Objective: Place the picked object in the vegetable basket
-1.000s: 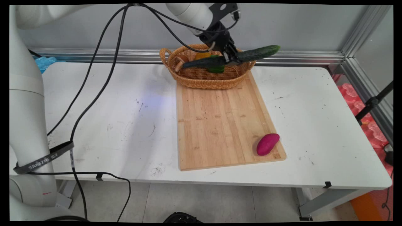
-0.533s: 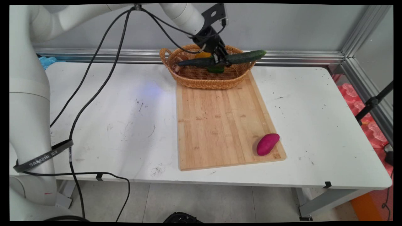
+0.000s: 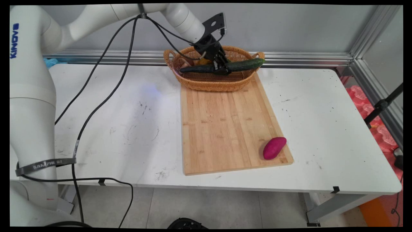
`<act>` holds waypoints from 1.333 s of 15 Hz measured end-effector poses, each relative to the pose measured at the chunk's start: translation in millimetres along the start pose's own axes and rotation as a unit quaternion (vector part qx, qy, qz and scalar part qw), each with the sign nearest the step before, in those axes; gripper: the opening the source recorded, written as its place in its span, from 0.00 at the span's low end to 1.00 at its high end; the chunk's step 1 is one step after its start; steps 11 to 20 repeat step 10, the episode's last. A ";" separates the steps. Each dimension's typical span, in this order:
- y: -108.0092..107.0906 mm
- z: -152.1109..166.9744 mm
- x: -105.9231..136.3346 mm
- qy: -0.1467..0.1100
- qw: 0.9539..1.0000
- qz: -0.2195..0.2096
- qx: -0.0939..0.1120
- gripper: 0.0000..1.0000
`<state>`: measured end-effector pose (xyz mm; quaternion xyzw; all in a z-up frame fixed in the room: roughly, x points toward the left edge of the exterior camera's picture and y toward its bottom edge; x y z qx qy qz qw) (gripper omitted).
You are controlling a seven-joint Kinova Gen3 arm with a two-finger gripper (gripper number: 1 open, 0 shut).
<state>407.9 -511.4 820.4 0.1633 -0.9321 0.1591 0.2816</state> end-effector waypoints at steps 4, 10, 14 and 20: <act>-8.4 6.7 -13.5 -0.004 1.000 0.001 -0.006 1.00; -11.6 8.6 -24.8 -0.008 1.000 0.002 -0.018 1.00; -11.6 8.6 -24.8 -0.008 1.000 0.002 -0.018 1.00; -11.6 8.6 -24.8 -0.008 1.000 0.002 -0.018 1.00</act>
